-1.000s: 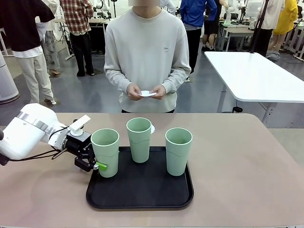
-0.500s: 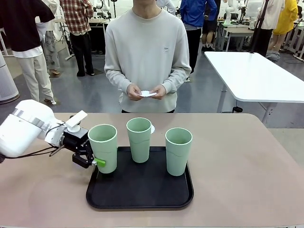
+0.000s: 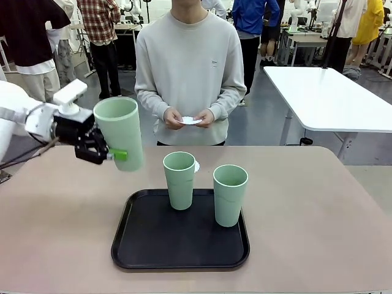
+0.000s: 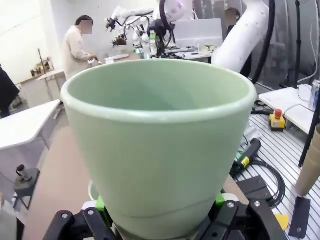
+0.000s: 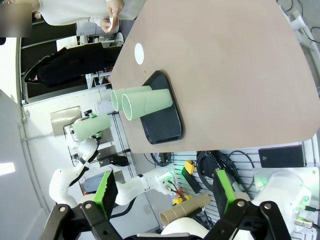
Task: Place coasters on the table and set cups on them.
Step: Pick up one Reusable plastic cup and place it on a coaster set by the human.
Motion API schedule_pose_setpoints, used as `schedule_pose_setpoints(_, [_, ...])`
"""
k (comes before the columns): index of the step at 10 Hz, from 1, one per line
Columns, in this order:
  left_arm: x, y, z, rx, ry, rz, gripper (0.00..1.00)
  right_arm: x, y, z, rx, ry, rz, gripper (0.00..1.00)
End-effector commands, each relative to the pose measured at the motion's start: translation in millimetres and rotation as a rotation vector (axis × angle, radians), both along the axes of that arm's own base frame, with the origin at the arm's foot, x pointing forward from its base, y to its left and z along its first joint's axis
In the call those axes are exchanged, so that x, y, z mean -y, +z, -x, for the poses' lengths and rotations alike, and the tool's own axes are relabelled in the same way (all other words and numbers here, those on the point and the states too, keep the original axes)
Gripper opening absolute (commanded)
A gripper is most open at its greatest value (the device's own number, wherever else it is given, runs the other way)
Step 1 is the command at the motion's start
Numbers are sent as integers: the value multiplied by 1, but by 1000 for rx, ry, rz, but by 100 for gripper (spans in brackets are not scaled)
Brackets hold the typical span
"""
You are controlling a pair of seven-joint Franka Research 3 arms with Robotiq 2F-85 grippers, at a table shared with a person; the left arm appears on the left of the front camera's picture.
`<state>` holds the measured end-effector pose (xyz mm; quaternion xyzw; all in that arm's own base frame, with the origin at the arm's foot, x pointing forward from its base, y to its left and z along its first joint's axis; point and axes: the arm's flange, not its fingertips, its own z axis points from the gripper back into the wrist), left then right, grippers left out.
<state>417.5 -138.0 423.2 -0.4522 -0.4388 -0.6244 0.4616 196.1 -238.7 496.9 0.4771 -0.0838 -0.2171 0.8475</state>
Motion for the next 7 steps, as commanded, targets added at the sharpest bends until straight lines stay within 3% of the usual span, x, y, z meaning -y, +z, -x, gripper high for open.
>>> schedule_pose_setpoints(1, [8,19,9,0,38,14,24,-1,-1,0,16,7,-15,100])
schedule_pose_setpoints(7, [3,29,6,12,22,8,24,-1,-1,0,16,7,-15,100])
